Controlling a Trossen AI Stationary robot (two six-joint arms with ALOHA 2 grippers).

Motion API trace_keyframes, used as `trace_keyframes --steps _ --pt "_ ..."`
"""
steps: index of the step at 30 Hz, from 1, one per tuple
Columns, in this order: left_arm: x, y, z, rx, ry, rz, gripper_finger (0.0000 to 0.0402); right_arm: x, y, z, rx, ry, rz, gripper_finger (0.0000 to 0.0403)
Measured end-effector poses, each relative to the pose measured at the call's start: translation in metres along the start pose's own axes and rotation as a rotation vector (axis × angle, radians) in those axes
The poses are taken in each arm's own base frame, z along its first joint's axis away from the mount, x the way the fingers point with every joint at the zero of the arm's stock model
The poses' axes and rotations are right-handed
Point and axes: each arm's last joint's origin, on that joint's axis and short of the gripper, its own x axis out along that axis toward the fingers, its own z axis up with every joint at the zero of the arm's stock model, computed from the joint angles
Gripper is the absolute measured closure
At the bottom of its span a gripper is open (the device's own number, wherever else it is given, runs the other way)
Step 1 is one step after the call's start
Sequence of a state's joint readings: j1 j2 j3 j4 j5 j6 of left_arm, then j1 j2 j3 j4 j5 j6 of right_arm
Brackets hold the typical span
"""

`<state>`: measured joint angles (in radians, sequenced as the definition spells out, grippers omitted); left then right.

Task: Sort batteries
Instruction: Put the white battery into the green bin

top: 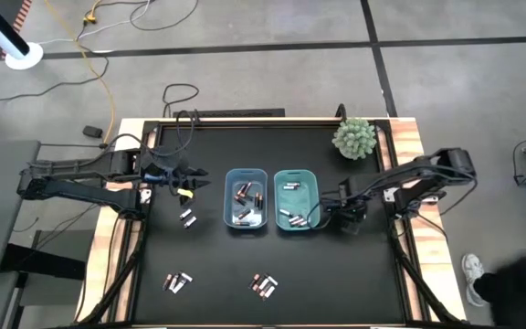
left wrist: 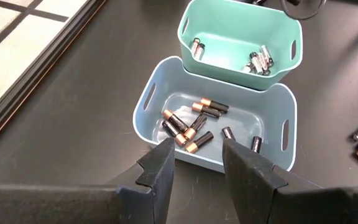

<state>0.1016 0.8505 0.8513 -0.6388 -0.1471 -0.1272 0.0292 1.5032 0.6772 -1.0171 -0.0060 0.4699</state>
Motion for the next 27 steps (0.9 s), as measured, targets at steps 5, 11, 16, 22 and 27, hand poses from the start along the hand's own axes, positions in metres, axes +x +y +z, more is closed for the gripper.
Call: trace_keyframes --steps 5,11,16,22,27 --pt "0.0 0.0 0.0 0.0 0.0 0.0 0.0272 0.01 0.003 0.006 -0.011 0.042 -0.02 0.0294" --pt "0.0 0.0 0.0 0.0 0.0 0.0 0.0272 0.007 0.003 0.004 -0.004 0.026 -0.01 0.0351" --pt "0.0 0.0 0.0 0.0 0.0 0.0 0.0272 -0.002 0.0 -0.001 0.007 -0.034 0.021 0.0389" --pt "0.0 0.0 0.0 0.0 0.0 0.0 0.0272 -0.022 -0.007 -0.019 0.082 -0.105 0.047 0.0392" --pt "0.0 0.0 0.0 0.0 0.0 0.0 0.0272 -0.043 -0.013 -0.043 0.175 -0.188 0.105 0.0388"
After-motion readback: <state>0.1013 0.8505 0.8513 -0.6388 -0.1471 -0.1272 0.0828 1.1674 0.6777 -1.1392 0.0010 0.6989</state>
